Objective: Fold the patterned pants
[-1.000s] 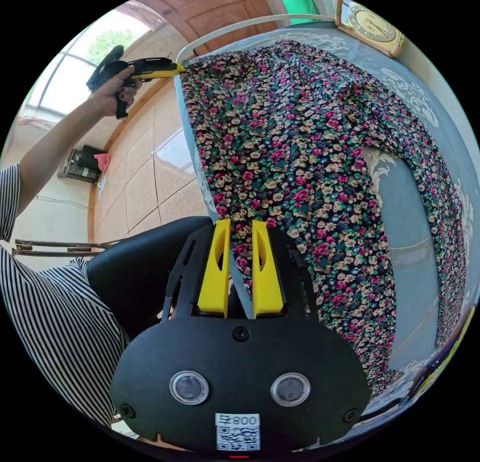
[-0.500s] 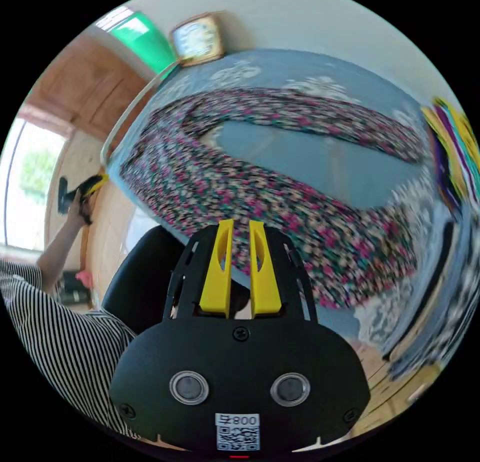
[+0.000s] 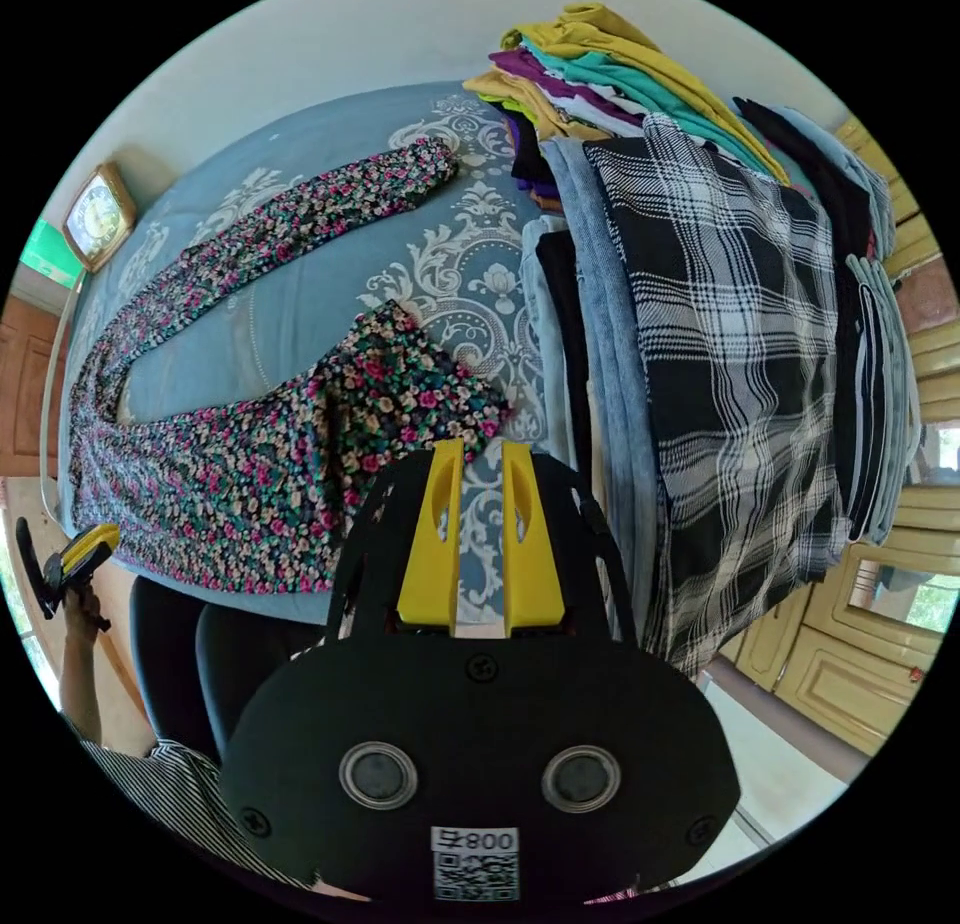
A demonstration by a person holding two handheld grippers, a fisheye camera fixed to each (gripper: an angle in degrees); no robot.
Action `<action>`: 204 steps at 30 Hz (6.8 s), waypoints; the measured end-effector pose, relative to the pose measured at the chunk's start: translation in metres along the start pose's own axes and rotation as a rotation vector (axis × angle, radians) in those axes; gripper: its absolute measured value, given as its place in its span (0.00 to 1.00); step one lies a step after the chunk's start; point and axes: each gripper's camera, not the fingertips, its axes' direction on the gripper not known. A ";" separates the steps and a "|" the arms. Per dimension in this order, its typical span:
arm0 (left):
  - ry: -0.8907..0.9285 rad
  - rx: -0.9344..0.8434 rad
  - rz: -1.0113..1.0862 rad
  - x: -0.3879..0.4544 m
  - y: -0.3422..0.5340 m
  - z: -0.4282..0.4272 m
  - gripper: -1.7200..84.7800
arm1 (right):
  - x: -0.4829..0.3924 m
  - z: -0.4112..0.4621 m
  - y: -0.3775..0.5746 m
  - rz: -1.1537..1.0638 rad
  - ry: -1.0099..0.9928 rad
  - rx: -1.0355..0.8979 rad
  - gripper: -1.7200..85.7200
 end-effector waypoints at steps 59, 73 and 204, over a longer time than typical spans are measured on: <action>-0.151 0.097 0.091 0.019 -0.297 0.033 0.02 | 0.078 -0.055 -0.147 -0.006 -0.353 0.159 0.06; 0.007 0.174 0.041 -0.014 -0.324 -0.011 0.06 | 0.056 -0.135 -0.215 -0.183 -0.302 0.123 0.02; -0.265 0.138 -0.193 -0.150 -0.353 -0.121 0.06 | 0.002 -0.208 -0.289 -0.152 -0.015 -0.025 0.10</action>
